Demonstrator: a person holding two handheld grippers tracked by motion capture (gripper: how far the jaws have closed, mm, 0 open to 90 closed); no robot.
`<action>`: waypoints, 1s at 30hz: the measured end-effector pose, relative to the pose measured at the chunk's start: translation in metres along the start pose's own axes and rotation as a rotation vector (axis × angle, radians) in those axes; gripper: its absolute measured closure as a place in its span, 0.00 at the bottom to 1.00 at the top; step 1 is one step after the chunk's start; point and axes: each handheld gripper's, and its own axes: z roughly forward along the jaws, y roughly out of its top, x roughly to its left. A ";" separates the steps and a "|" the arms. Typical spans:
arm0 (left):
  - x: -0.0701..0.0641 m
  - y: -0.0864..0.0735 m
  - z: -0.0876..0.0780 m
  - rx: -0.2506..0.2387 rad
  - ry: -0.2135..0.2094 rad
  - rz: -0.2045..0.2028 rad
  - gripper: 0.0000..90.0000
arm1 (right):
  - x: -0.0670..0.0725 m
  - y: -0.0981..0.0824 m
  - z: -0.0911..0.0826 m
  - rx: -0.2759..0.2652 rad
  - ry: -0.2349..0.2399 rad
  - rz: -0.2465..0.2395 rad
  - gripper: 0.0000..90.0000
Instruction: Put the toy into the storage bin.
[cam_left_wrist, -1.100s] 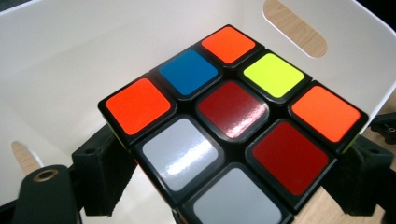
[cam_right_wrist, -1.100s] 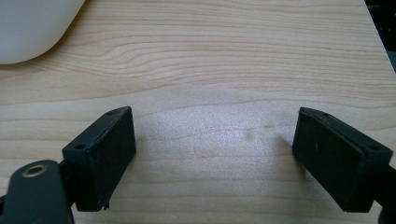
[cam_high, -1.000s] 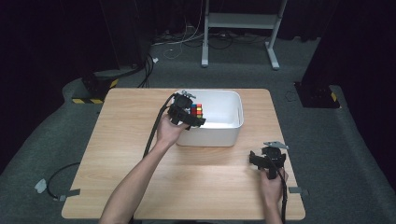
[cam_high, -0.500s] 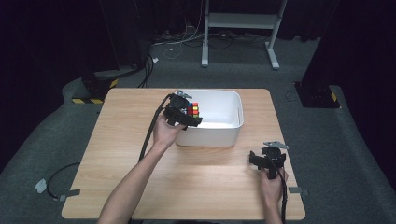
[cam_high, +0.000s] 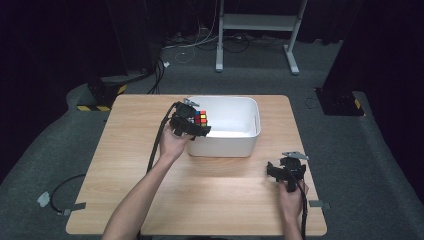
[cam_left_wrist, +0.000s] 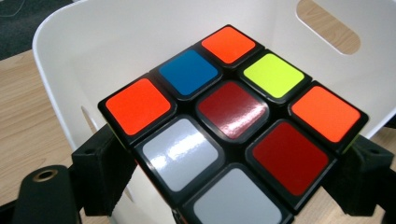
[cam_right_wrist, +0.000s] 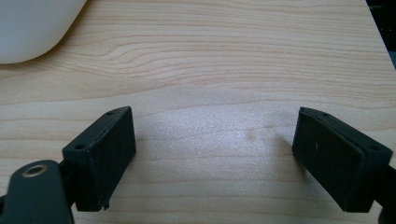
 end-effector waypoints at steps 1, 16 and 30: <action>0.000 0.000 0.000 0.000 0.000 0.000 0.17 | 0.000 0.000 0.000 0.000 0.000 0.000 0.14; 0.001 -0.002 0.001 0.007 0.018 0.003 0.17 | 0.000 0.000 0.000 0.000 0.000 0.000 0.14; 0.003 -0.006 0.004 0.011 0.016 -0.012 0.16 | 0.000 0.000 0.000 -0.001 0.000 -0.002 0.14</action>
